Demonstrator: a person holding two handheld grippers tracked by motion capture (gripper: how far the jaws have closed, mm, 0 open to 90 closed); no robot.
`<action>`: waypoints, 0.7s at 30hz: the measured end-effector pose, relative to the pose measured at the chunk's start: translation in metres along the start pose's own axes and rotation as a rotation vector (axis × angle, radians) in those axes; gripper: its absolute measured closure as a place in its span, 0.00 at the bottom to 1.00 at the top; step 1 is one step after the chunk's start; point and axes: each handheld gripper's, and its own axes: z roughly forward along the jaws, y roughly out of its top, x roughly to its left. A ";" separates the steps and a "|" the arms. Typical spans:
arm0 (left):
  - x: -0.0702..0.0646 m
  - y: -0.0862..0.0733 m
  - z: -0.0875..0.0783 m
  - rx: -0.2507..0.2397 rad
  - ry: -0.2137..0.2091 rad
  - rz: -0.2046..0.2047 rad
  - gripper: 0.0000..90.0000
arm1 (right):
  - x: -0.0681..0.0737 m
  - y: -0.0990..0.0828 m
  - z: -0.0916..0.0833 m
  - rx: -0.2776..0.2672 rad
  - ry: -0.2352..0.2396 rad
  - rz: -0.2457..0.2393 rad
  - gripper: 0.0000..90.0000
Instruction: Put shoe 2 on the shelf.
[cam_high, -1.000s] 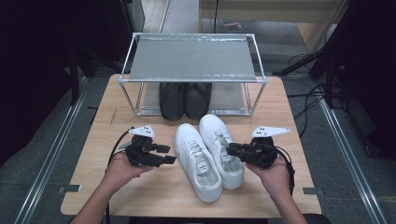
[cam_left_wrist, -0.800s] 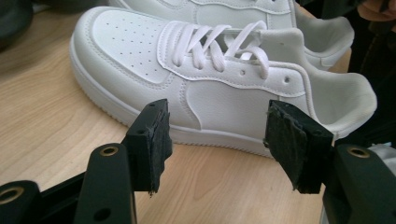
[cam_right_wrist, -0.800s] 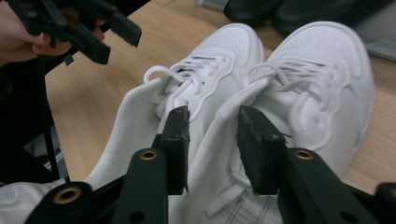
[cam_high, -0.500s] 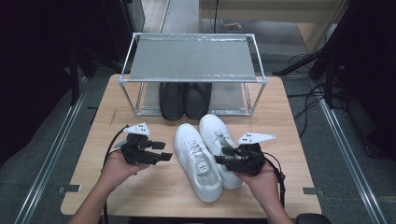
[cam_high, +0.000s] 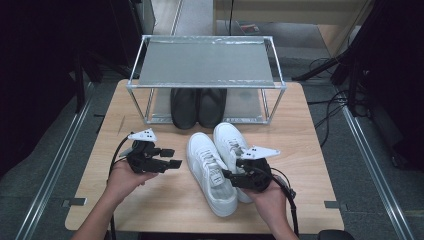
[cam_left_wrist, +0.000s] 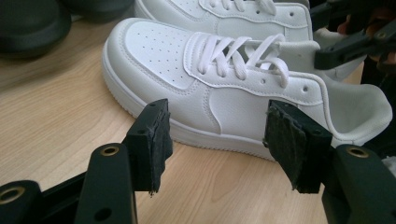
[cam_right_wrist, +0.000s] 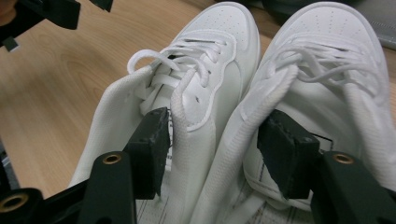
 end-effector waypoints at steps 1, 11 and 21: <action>0.001 0.000 0.000 -0.002 -0.003 -0.003 0.46 | 0.002 0.000 0.003 0.003 -0.010 -0.001 0.49; 0.003 0.001 0.000 -0.007 0.003 -0.005 0.46 | 0.005 0.004 0.016 0.061 -0.038 0.045 0.55; -0.001 0.003 0.005 -0.007 -0.003 -0.008 0.49 | 0.012 -0.002 0.022 0.088 -0.126 -0.065 0.70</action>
